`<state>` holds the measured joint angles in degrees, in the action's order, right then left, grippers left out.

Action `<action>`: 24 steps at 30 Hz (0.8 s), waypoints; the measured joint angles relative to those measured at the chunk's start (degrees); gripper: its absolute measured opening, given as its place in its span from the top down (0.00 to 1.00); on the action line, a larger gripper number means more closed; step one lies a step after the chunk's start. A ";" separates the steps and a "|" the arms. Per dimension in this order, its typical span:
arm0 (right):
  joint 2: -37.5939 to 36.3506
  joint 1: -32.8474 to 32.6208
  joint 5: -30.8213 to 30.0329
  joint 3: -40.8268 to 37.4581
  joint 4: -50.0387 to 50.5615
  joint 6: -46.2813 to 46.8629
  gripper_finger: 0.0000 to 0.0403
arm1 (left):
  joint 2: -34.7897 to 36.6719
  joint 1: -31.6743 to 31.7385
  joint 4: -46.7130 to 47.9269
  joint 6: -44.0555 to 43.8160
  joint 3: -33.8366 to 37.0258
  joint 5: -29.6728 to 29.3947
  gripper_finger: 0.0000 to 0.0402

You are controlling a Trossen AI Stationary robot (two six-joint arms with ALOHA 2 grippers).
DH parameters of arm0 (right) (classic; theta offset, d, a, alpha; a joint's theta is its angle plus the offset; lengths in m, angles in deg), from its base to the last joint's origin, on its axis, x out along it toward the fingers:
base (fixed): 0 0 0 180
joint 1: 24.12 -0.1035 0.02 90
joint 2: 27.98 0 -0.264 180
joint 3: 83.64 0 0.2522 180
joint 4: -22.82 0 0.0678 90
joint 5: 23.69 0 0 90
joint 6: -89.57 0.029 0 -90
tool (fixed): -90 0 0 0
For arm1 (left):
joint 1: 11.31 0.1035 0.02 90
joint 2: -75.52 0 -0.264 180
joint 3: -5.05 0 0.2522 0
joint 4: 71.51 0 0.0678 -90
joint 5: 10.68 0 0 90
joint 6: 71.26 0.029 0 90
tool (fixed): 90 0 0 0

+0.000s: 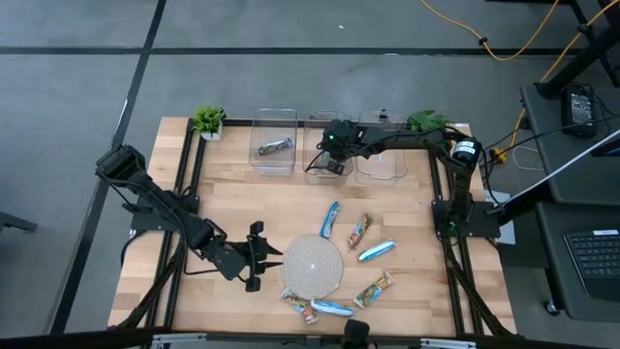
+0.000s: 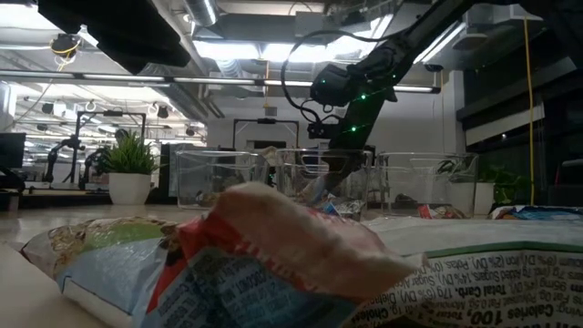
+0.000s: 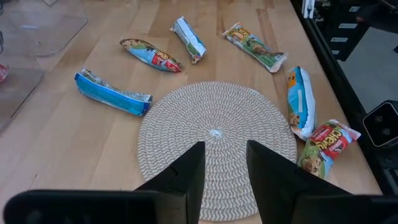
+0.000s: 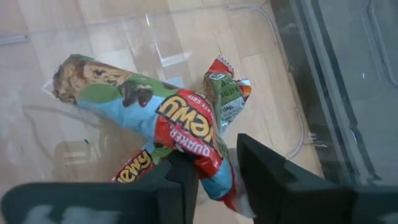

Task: Pick and place Granola Bars by type
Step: Put the red granola bar into the center transparent bin

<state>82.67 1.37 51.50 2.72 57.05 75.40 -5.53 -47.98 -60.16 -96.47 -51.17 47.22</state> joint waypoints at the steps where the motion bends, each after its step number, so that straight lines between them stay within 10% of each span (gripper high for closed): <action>1: 0.00 0.00 -0.02 0.00 0.00 -0.13 0.71 | 0.00 0.00 0.00 -0.02 0.00 0.00 0.72; 24: 0.00 -0.22 -4.06 8.72 12.19 -2.51 0.47 | -4.50 0.55 -0.85 -0.23 0.00 0.07 0.73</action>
<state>82.67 1.15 47.44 11.44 69.24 72.89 -10.03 -47.43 -61.02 -96.70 -51.17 47.28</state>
